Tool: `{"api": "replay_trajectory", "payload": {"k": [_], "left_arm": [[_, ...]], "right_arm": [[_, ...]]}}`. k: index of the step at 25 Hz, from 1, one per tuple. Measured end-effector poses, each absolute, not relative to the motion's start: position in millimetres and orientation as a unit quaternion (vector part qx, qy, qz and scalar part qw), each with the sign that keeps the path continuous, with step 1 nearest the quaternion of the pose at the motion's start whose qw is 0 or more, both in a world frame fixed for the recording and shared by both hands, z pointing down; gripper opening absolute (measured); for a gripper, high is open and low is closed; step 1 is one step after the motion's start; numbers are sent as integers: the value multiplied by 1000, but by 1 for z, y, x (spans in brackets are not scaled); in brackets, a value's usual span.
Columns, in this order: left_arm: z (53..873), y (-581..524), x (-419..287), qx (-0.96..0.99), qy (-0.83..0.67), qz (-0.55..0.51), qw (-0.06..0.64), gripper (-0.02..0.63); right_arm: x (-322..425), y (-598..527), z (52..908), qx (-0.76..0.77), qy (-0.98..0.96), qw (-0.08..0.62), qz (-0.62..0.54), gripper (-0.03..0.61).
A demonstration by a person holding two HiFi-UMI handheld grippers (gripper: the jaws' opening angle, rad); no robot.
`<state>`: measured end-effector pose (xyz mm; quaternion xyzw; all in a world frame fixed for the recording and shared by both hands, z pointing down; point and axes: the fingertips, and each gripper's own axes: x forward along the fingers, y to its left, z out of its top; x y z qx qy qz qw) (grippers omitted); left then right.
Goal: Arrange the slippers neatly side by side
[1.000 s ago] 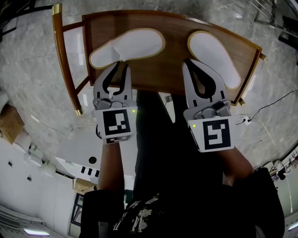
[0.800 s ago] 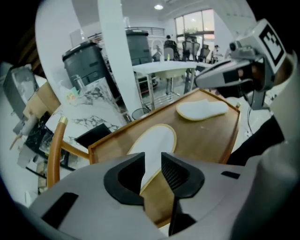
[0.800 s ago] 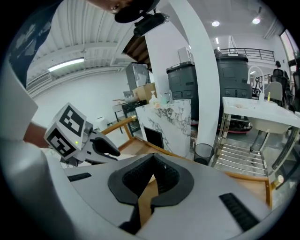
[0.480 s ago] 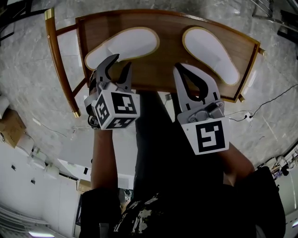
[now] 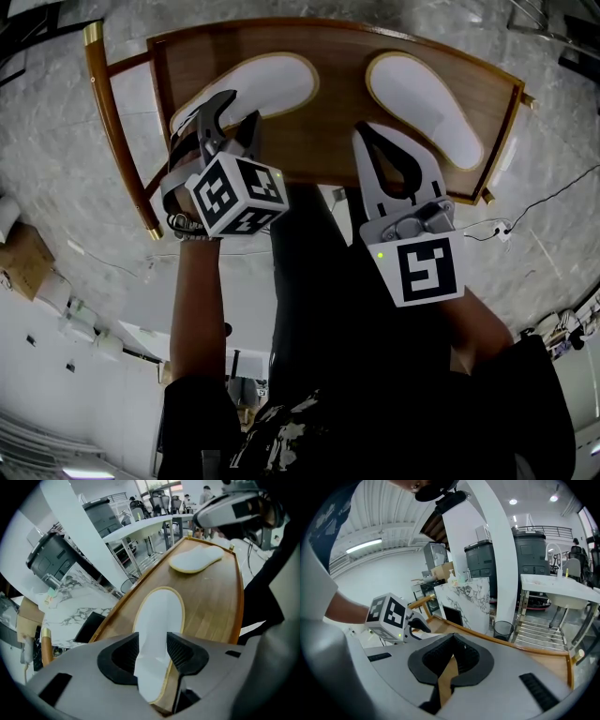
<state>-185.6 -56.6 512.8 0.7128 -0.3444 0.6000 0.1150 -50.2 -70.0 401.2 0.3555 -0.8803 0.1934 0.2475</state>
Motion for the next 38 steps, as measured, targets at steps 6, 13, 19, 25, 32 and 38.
{"api": "replay_trajectory", "payload": {"k": [6,13,19,25,32,38], "left_arm": [[514,-60,-188,697,-348,613,128,37],[509,-57,-191,683,-386,577,227,18],[507,-59,-185,667,-459,444,384,18],[509,-59,-170,647,-486,349,473,17],[499,-63,-165,627,-505,250,538,18],[493,-63,-162,603,-531,184,566,18]], "right_arm": [[-47,-73,402,363,-877,248,195,-2],[-47,-77,401,366,-877,245,191,-2],[-46,-76,401,365,-877,246,191,-2],[-39,-77,401,372,-875,243,193,-2],[-33,-79,397,377,-875,237,191,-2],[-33,-77,392,375,-878,230,188,-2]]}}
